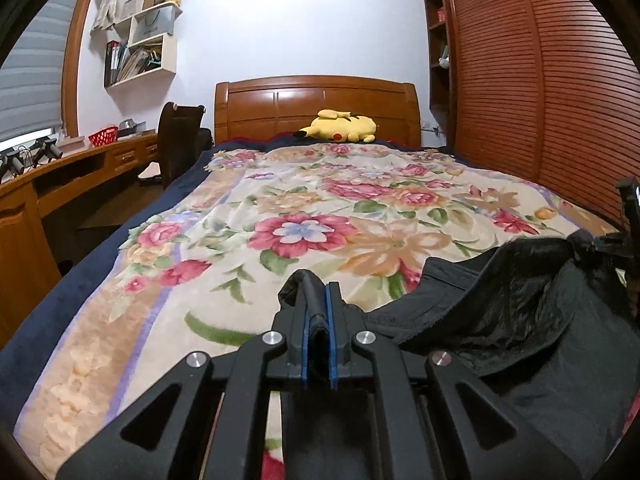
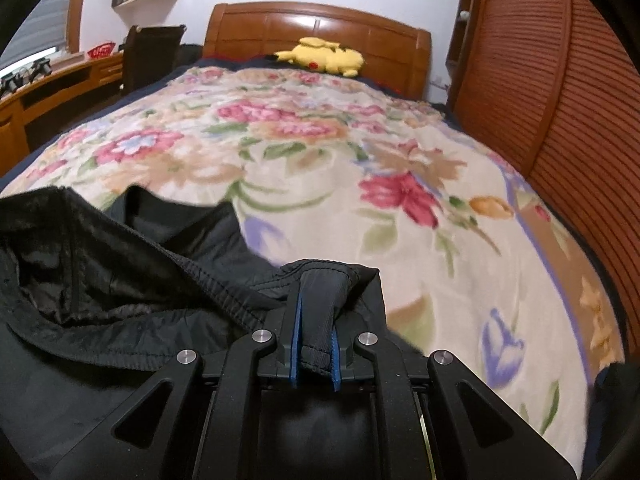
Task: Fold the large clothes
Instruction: 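Lower the hem onto the collar and open both tools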
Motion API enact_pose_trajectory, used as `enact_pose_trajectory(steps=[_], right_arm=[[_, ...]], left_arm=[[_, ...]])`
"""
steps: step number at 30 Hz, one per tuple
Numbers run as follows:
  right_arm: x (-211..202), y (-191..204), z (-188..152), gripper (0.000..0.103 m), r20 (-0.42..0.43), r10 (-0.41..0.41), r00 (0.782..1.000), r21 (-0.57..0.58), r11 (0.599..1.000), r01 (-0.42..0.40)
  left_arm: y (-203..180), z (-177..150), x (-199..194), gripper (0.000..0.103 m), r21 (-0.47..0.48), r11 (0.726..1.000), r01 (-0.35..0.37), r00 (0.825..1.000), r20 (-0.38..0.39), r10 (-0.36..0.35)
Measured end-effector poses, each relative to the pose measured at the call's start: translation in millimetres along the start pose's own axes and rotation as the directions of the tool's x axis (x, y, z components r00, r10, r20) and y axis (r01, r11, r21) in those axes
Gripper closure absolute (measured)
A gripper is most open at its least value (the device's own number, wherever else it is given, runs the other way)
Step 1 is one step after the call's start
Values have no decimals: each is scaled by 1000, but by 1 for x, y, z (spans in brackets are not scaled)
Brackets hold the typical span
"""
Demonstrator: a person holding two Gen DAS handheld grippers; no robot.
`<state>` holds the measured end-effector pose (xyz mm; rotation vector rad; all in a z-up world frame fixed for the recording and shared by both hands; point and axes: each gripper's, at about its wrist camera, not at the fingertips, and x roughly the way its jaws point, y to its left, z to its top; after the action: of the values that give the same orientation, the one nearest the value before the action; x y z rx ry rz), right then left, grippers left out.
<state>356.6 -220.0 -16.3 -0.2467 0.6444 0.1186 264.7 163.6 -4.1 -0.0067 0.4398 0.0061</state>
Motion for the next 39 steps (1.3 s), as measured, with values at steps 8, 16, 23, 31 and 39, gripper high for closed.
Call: enact_pose_trajectory(steps=[8,16,23,31,39], right_arm=[[24,3,23,95,-7,-83,997,10,996,83],[35,0,24,88,-93,-107,990,47,993,112],[1,-10,10,33,-117,-79,990,52,995,86],[-72,-16,-56,32,-110,-2,994,45,999,7],[-95,-36,-113,32,-168,44,985,126,992,-22]], left_arm=[[-2,-1,-2,83,21,1000,17,999,-28,-17],[3,-2,-18,66,12,998,57,998,-30,-57],[-3,-5,-21,61,25,996,86,996,-38,-85],[-12,-6,-26,60,50,996,73,997,-24,-71],[-12,-24,-43,60,23,999,41,998,-50,-40]])
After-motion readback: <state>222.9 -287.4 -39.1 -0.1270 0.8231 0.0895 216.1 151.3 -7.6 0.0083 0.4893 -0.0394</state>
